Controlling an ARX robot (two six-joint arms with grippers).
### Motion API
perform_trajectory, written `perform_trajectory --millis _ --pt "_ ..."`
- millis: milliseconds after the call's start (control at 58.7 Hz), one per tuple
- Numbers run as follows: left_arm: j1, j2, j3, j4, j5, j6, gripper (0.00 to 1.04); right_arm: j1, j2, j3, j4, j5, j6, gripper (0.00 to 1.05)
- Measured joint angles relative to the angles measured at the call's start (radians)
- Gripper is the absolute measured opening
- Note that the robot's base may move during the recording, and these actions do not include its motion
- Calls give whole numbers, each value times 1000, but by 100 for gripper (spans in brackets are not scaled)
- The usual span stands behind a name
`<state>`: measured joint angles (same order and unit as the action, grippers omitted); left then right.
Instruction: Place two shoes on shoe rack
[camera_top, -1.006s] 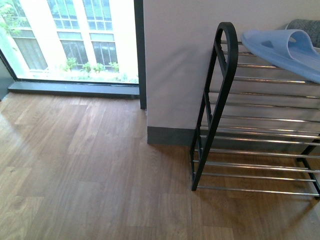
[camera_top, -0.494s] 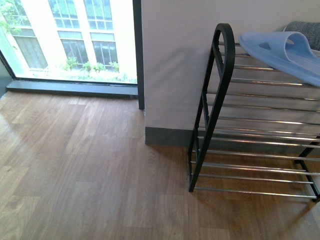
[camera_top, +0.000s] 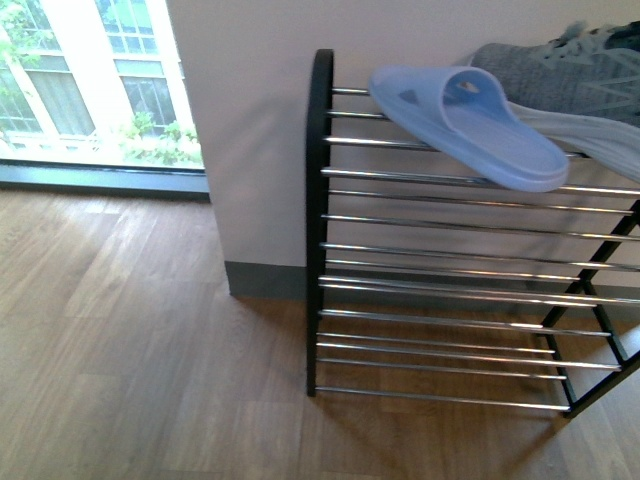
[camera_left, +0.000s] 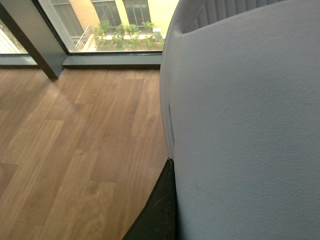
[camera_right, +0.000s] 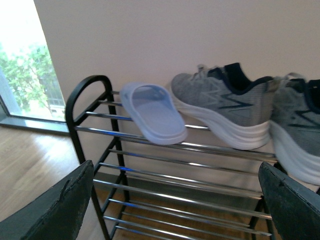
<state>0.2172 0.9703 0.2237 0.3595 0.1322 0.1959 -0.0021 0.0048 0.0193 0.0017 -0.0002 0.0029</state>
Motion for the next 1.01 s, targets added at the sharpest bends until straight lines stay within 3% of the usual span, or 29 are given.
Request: perform_trajectory --millis 1006 --pt "-3 -1 0 0 8 0 2 2 0 0 -3 4 0 96"
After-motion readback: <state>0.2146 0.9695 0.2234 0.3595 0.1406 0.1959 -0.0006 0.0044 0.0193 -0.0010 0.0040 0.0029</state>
